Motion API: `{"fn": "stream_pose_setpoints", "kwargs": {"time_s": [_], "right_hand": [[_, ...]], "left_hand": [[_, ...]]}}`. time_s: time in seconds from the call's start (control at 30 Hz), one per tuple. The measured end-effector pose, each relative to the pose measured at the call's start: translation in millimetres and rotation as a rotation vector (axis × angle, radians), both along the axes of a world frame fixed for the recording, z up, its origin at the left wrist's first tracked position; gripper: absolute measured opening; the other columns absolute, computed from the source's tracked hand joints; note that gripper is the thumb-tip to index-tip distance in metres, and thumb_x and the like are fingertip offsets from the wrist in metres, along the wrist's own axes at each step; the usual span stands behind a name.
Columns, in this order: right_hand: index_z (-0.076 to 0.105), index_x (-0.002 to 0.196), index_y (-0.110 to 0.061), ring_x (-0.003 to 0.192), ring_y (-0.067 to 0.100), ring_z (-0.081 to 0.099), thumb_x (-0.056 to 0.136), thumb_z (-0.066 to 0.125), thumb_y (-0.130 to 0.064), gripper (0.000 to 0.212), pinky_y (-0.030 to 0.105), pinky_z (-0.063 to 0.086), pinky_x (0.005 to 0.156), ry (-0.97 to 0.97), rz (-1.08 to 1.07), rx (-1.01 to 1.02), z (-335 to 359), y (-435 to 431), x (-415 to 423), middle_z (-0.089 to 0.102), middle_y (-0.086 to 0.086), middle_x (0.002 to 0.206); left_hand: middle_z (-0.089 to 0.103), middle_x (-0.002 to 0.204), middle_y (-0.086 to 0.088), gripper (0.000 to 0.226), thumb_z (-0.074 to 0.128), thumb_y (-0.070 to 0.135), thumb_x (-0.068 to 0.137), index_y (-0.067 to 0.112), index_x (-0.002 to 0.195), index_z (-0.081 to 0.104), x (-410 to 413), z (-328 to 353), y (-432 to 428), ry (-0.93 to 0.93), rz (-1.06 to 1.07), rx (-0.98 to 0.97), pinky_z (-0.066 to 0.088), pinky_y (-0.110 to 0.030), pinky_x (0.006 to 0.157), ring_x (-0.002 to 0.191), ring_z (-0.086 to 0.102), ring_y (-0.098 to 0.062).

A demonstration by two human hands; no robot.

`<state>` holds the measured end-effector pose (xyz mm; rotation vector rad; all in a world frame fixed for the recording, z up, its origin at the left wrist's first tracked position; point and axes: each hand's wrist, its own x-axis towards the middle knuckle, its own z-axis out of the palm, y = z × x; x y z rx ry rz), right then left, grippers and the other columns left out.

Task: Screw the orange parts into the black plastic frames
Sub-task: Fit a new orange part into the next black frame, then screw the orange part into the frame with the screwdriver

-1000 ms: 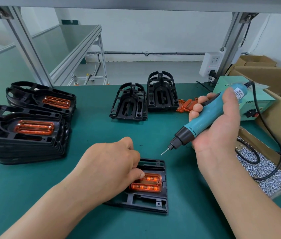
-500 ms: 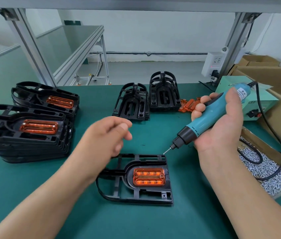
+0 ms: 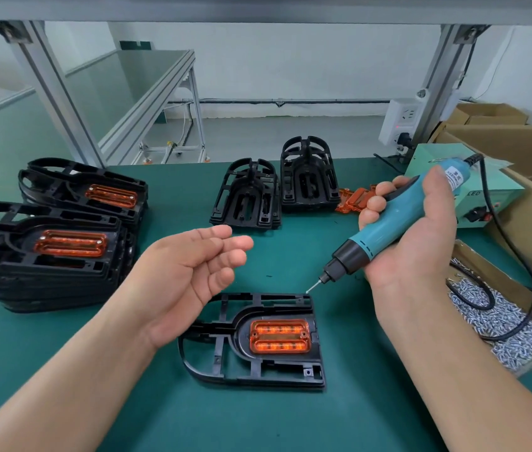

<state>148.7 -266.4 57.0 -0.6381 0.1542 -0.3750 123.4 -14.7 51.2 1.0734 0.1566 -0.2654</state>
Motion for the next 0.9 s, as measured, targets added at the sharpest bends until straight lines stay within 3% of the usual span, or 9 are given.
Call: {"fn": "stream_pose_setpoints", "kwargs": {"time_s": [0.1, 0.17, 0.27, 0.5, 0.73, 0.9], "right_hand": [[0.059, 0.097, -0.014, 0.062, 0.016, 0.057, 0.105, 0.062, -0.043, 0.030, 0.024, 0.050, 0.057, 0.018, -0.010, -0.003, 5, 3, -3, 0.065, 0.005, 0.083], [0.057, 0.099, -0.013, 0.065, 0.015, 0.057, 0.107, 0.059, -0.043, 0.031, 0.024, 0.049, 0.060, 0.031, -0.017, -0.014, 10, 4, -7, 0.065, 0.003, 0.082], [0.058, 0.100, -0.017, 0.072, 0.013, 0.060, 0.109, 0.052, -0.046, 0.031, 0.028, 0.049, 0.074, 0.056, -0.016, -0.090, 18, 6, -16, 0.067, -0.003, 0.080], [0.054, 0.105, -0.016, 0.076, 0.013, 0.058, 0.110, 0.048, -0.047, 0.032, 0.029, 0.045, 0.079, 0.076, -0.002, -0.083, 26, 9, -24, 0.062, -0.001, 0.085], [0.051, 0.121, -0.014, 0.083, 0.016, 0.058, 0.109, 0.050, -0.049, 0.037, 0.039, 0.038, 0.093, 0.065, 0.003, -0.060, 19, 7, -20, 0.064, -0.001, 0.091], [0.049, 0.120, -0.014, 0.078, 0.013, 0.058, 0.110, 0.048, -0.049, 0.036, 0.032, 0.043, 0.082, 0.051, 0.006, -0.086, 19, 6, -19, 0.063, -0.002, 0.087]], "left_hand": [[0.076, 0.103, -0.018, 0.019, 0.052, 0.007, 0.106, 0.000, 0.120, 0.063, -5, -2, -3, -0.092, -0.082, 0.159, 0.048, -0.019, 0.046, 0.062, 0.061, -0.010], [0.072, 0.096, -0.011, 0.019, 0.066, 0.017, 0.100, 0.004, 0.112, 0.074, -8, -3, -5, -0.148, -0.155, 0.244, 0.040, -0.017, 0.044, 0.060, 0.052, -0.008], [0.060, 0.083, -0.003, 0.027, 0.074, 0.028, 0.090, 0.012, 0.111, 0.080, -16, -4, -10, -0.196, -0.264, 0.347, 0.032, -0.016, 0.045, 0.060, 0.040, -0.007], [0.072, 0.091, -0.011, 0.018, 0.064, 0.009, 0.100, 0.011, 0.106, 0.081, -24, -7, -21, -0.195, -0.369, 0.383, 0.034, -0.017, 0.048, 0.060, 0.045, -0.008], [0.076, 0.096, -0.021, 0.012, 0.059, 0.010, 0.105, 0.005, 0.113, 0.065, -26, -8, -22, -0.223, -0.411, 0.417, 0.035, -0.017, 0.046, 0.054, 0.043, -0.011], [0.076, 0.097, -0.024, 0.007, 0.062, 0.009, 0.103, 0.004, 0.105, 0.066, -25, -9, -21, -0.185, -0.406, 0.399, 0.036, -0.019, 0.047, 0.053, 0.039, -0.016]]}}
